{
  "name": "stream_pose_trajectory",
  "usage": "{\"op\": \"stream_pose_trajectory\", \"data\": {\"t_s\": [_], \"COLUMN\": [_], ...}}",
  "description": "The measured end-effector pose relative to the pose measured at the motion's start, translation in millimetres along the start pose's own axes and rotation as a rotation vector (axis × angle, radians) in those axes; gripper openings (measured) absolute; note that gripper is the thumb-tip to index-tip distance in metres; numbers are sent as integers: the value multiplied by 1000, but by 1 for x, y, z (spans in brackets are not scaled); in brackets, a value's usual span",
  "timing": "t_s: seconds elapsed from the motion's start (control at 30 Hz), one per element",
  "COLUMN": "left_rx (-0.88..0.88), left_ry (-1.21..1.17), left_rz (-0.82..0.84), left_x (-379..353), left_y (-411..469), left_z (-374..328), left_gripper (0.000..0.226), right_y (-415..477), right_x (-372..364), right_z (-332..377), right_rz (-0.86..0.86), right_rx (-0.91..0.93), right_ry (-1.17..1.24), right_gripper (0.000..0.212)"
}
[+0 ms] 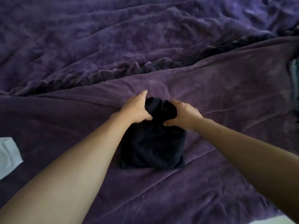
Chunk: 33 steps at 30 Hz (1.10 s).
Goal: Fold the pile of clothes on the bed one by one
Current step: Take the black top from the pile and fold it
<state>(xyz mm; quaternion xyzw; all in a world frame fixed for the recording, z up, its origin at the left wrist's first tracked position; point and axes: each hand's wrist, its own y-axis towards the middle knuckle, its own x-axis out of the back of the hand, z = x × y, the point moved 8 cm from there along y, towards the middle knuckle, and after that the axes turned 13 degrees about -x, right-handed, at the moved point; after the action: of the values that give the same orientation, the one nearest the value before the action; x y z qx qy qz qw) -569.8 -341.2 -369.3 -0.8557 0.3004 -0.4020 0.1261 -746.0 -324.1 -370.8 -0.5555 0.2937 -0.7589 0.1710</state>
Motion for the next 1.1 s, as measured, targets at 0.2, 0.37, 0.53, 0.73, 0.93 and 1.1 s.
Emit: {"op": "stream_pose_trajectory", "data": {"t_s": [0.2,0.37,0.53,0.73,0.93,1.1], "left_rx": [23,-52,-191,-310,-411,-446], "left_ry": [47,77,97,-7,-287,-592], "left_rz": [203,274,189,99,98,171], "left_x": [4,-28,-72,-133,-183,-210], "left_y": [-47,-74,-83,-84,-65,-29], "left_z": [-87,-200,-339,-500,-621,-690], "left_gripper": [89,41,33,36,39,39], "right_y": [-95,-172,-239,-306,-347,-349], "right_x": [49,101,165,253,333,397], "right_z": [-44,-121,-232,-373,-485,-541], "right_rz": [-67,-177,-272,-355,-378,-271], "right_rx": [69,112,133,112,-23,-115], "right_ry": [21,42,57,-10,-79,-150], "right_gripper": [70,64,67,65,64,63]}}
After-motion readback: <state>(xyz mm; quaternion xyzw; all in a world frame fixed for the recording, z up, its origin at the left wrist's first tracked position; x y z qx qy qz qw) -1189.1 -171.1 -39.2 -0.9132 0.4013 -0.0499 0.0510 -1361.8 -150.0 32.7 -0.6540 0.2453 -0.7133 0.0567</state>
